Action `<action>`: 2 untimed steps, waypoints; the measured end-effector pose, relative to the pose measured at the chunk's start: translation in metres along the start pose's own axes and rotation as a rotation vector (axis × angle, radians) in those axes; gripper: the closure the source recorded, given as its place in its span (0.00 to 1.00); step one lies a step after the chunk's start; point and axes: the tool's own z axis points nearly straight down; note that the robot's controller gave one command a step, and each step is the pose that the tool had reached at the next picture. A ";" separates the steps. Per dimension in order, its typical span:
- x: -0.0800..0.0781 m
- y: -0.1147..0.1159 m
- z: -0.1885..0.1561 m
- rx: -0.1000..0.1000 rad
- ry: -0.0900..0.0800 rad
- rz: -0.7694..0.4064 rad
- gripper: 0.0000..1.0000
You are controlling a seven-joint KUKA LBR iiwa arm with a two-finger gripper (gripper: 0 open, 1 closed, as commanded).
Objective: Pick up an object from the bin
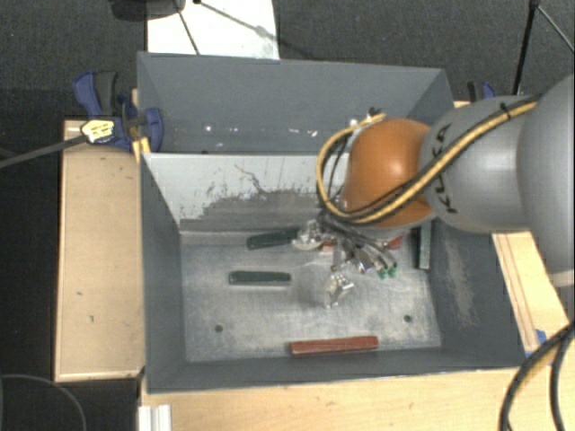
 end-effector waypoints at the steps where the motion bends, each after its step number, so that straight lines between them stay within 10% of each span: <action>1: -0.016 0.044 0.013 -0.001 -0.001 0.272 1.00; 2: -0.016 0.044 0.013 -0.001 -0.001 0.271 1.00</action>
Offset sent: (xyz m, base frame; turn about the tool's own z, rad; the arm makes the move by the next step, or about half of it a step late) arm 0.0000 0.0000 0.0000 0.0000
